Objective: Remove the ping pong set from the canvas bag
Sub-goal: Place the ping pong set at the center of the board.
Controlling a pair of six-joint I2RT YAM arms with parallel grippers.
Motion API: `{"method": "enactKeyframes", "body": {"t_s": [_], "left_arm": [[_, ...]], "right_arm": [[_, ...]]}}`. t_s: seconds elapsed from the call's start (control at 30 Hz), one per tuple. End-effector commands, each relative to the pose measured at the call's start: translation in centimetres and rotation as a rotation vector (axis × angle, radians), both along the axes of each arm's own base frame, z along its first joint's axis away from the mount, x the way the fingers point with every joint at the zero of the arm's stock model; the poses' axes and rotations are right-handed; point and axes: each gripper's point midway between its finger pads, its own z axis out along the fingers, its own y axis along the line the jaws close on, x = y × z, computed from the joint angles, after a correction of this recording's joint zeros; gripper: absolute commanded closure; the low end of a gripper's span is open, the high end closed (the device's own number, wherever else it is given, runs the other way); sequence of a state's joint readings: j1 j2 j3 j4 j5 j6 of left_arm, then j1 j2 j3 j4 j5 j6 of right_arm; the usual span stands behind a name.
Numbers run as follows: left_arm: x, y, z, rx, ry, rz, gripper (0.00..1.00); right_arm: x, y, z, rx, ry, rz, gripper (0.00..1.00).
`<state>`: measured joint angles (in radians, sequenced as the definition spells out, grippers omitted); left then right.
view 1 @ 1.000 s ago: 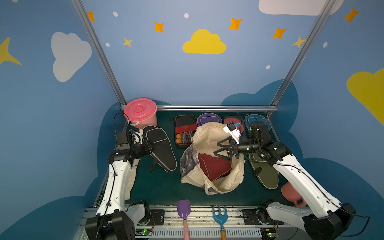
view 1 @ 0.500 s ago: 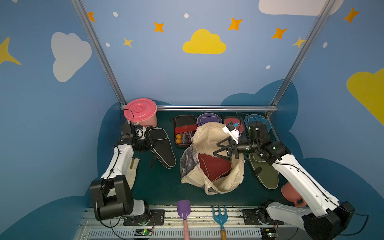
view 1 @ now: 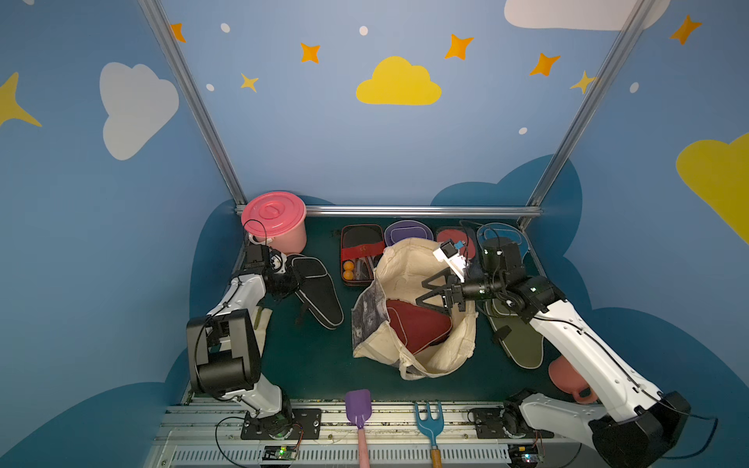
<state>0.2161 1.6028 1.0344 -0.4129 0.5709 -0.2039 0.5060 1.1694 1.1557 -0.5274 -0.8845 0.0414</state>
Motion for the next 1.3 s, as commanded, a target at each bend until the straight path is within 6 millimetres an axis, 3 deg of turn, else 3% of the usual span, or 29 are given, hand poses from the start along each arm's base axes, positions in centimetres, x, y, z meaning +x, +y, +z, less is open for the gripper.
{"method": "enactKeyframes", "body": {"t_s": [0.0, 0.43, 0.7, 0.9, 1.27], "left_arm": [[1.6, 0.6, 0.7, 0.021, -0.048, 0.014, 0.85], [3.0, 1.0, -1.9, 0.037, 0.011, 0.027, 0.70], [3.4, 0.2, -3.3, 0.042, 0.042, 0.004, 0.52], [3.3, 1.1, -3.6, 0.101, 0.068, 0.027, 0.47], [3.2, 2.4, -3.2, 0.182, 0.092, 0.055, 0.25]], "right_arm": [[-0.7, 0.0, 0.3, 0.015, -0.025, 0.029, 0.08], [-0.8, -0.1, 0.2, 0.009, -0.021, 0.032, 0.08], [-0.7, 0.0, 0.1, 0.004, -0.017, 0.034, 0.08], [-0.8, -0.1, 0.2, 0.001, -0.017, 0.037, 0.08], [-1.0, -0.2, 0.4, -0.007, -0.020, 0.042, 0.08]]}}
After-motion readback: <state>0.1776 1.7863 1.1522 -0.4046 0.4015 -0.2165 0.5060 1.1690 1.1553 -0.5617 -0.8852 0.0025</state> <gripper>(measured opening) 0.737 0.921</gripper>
